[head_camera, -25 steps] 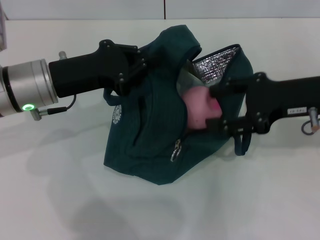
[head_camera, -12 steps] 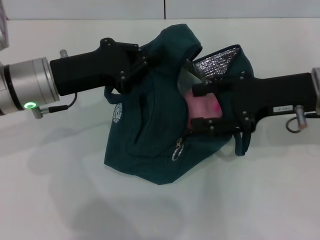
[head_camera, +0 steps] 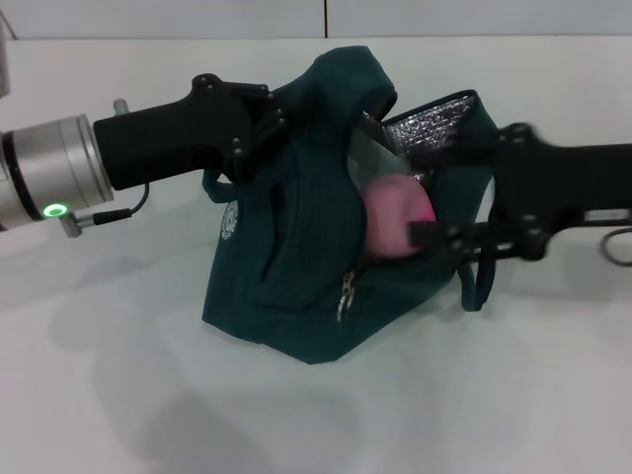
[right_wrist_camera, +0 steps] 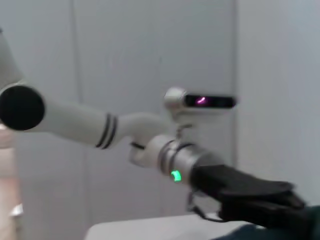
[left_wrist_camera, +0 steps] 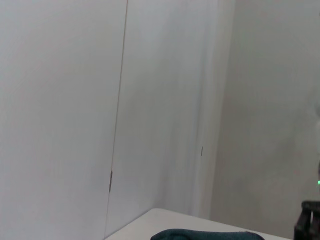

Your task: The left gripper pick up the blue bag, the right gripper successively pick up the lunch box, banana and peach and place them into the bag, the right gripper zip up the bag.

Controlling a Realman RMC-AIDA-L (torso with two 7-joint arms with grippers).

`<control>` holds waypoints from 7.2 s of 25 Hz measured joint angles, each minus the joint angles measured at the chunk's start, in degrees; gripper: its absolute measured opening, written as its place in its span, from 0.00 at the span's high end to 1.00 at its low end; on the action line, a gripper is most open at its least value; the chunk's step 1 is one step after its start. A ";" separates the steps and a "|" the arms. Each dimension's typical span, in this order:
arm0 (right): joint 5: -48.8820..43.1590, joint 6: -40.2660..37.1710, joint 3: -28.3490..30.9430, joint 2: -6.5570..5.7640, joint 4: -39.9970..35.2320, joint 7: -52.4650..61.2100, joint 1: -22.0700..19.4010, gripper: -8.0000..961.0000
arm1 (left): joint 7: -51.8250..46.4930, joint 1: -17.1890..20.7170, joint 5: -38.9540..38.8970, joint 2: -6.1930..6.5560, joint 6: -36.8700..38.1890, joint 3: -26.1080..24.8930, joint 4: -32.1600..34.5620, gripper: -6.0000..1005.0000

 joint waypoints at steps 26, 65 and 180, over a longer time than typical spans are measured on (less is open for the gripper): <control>-19.64 4.57 3.21 -0.25 9.10 9.10 1.80 0.29 | 0.52 -0.67 0.27 -0.05 -0.69 0.45 -1.46 0.96; 4.75 -2.98 13.64 -0.13 11.23 -16.54 -6.17 0.91 | 27.22 1.40 -5.95 -0.21 5.55 0.54 -14.76 0.96; -14.91 -3.92 4.89 0.56 24.91 -22.57 2.27 0.91 | 63.71 -0.70 -13.94 -1.31 7.27 0.89 -38.52 0.94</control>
